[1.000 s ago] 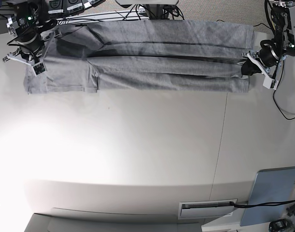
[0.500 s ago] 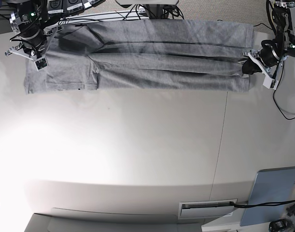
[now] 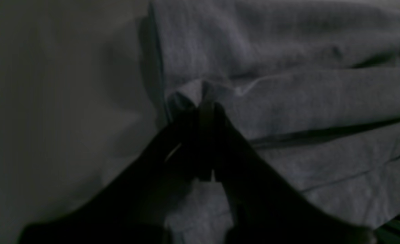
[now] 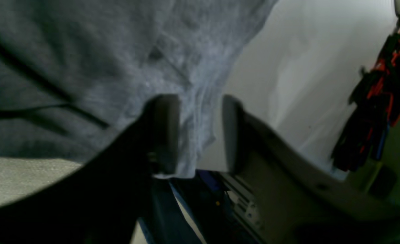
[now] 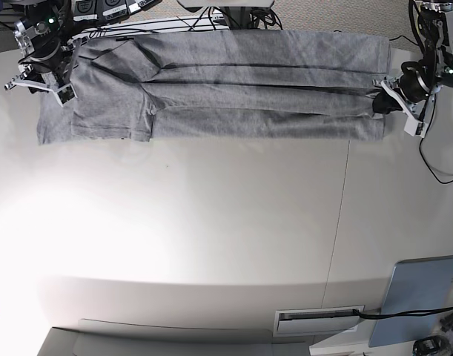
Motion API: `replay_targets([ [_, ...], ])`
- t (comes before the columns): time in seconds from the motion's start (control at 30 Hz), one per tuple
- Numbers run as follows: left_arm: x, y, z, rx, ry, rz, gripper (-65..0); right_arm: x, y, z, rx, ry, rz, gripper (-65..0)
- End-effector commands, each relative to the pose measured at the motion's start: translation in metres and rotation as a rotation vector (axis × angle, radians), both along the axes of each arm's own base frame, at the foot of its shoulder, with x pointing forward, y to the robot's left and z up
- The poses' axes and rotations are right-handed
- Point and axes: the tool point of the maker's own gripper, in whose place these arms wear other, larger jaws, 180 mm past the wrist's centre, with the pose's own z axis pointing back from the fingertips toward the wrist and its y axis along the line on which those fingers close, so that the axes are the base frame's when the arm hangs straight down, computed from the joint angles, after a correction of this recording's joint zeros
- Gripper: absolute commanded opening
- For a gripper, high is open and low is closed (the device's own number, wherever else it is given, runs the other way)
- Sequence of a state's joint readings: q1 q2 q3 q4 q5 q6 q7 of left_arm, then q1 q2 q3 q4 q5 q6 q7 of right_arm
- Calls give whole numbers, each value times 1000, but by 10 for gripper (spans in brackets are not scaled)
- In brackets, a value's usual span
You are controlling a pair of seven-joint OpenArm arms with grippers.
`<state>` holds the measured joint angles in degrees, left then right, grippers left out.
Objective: Fold the T-shirt properly
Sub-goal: 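Release the hem and reposition the left gripper at the folded strip's end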
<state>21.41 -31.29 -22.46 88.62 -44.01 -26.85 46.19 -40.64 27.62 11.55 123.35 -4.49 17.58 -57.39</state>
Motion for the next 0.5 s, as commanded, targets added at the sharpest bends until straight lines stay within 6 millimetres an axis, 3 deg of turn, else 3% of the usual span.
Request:
replay_targets([
  [0.0, 9, 7, 14, 21, -37, -9, -650, 5, -4, 9, -23, -31, 5, -418],
  [0.23, 5, 14, 31, 83, 0, -41, -650, 9, -6, 13, -20, -69, -22, -418],
  [0.47, -10, 23, 26, 112, 90, -45, -650, 11, -5, 13, -16, -80, -18, -418],
])
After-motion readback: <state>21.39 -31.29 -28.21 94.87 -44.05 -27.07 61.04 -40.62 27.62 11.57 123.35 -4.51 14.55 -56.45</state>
